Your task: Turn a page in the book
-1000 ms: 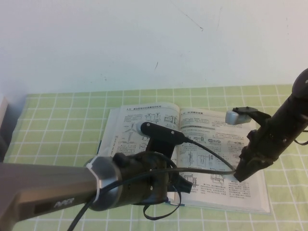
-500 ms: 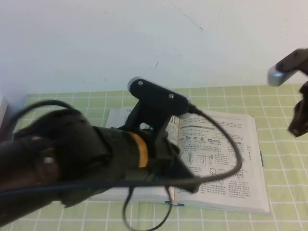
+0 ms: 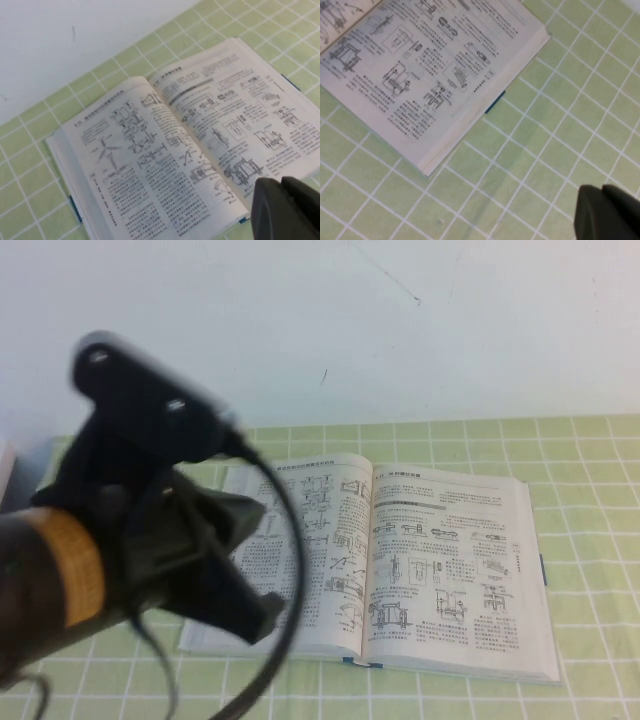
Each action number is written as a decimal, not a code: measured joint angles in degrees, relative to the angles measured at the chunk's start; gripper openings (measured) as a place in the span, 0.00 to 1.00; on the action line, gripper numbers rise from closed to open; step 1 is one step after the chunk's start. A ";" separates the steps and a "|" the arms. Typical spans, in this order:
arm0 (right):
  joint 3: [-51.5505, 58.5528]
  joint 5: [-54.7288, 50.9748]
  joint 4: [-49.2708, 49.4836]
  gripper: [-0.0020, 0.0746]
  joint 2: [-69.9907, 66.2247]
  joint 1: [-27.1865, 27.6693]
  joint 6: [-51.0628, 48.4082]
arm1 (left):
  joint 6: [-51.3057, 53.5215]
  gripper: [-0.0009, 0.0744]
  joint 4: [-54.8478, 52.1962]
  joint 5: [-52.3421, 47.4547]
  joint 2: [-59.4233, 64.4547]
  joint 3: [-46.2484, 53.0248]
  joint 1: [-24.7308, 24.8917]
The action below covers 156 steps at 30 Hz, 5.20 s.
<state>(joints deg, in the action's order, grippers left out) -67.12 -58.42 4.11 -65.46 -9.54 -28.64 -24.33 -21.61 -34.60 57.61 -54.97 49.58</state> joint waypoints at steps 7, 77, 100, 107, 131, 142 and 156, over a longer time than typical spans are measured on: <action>19.65 9.40 0.00 0.02 17.49 0.00 0.17 | -11.89 0.01 -12.60 6.19 -13.84 13.10 0.00; 45.24 20.50 5.57 0.02 42.28 0.00 2.31 | 16.47 0.01 22.43 19.08 -58.43 56.26 -44.03; 45.24 18.19 5.65 0.02 42.28 0.00 2.31 | 15.57 0.01 23.91 16.61 -58.43 56.26 -44.11; 45.24 18.12 5.65 0.02 42.28 0.00 2.31 | 16.51 0.01 23.81 16.61 -58.43 56.26 -46.39; 45.24 17.98 5.65 0.02 42.28 0.00 2.31 | 21.22 0.01 23.60 16.61 -58.43 56.26 -46.41; 45.24 17.98 5.65 0.02 42.28 0.00 2.31 | 21.62 0.01 23.60 16.61 -58.43 56.26 -46.41; 53.52 24.19 -7.45 0.02 49.87 0.00 -6.02 | 21.75 0.01 23.60 16.54 -58.43 56.16 -46.41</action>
<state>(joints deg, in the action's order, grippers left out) -13.59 -34.24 -3.34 -15.59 -9.54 -34.66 -2.58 1.99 -18.06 -0.82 1.19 3.17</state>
